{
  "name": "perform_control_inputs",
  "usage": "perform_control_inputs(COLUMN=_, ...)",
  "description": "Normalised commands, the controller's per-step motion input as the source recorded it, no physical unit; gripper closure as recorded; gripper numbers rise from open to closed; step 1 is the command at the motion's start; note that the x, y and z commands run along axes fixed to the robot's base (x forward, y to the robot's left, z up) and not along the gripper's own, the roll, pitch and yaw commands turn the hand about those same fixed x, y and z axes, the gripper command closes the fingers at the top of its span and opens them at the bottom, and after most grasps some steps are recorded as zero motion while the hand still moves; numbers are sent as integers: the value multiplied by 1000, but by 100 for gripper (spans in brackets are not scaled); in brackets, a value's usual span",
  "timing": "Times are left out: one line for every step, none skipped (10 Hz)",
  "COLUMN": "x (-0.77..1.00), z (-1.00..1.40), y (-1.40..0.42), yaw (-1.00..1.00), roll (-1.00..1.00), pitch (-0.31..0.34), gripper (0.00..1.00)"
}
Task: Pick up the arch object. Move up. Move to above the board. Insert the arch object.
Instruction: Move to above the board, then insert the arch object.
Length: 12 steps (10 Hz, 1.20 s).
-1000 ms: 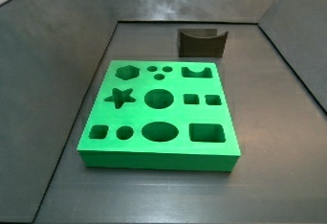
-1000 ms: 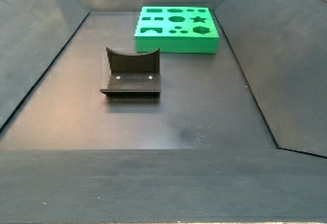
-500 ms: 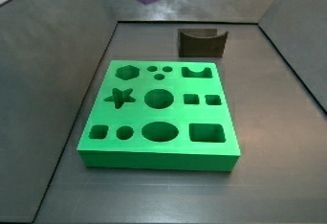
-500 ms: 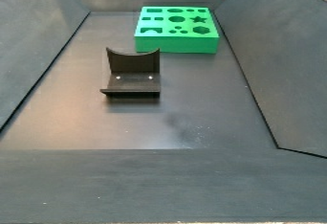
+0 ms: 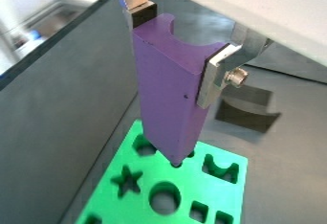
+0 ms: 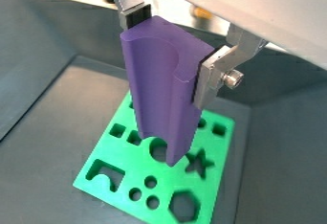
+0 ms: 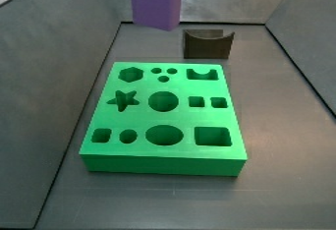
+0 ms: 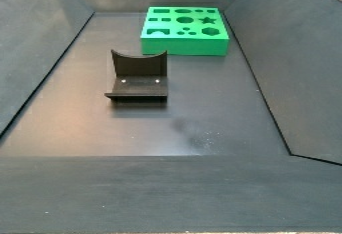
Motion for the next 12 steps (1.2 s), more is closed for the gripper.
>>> perform_control_inputs(x=96, z=13, y=-173, yaw=1000, roll=-62, pitch=104, gripper=100)
perform_control_inputs(x=63, z=18, y=-75, yaw=1000, roll=-46, pitch=131, gripper=100)
perform_control_inputs(x=49, z=27, y=-48, yaw=817, roll=-23, pitch=130, gripper=100)
perform_control_inputs(x=45, z=30, y=-37, yaw=639, roll=1, pitch=119, gripper=100)
perform_control_inputs(x=46, z=28, y=-30, yaw=348, roll=14, pitch=108, gripper=100)
perform_control_inputs(x=47, z=27, y=-24, yaw=204, roll=23, pitch=102, gripper=100)
perform_control_inputs(x=0, z=0, y=0, yaw=0, roll=0, pitch=4, gripper=100)
perform_control_inputs(x=0, z=0, y=0, yaw=0, roll=0, pitch=10, gripper=100)
perform_control_inputs(x=0, z=0, y=0, yaw=0, roll=0, pitch=9, gripper=100)
perform_control_inputs(x=0, z=0, y=0, yaw=0, roll=0, pitch=-4, gripper=100)
perform_control_inputs(x=0, z=0, y=0, yaw=0, roll=0, pitch=-11, gripper=100)
perform_control_inputs(x=0, z=0, y=0, yaw=0, roll=0, pitch=-4, gripper=100)
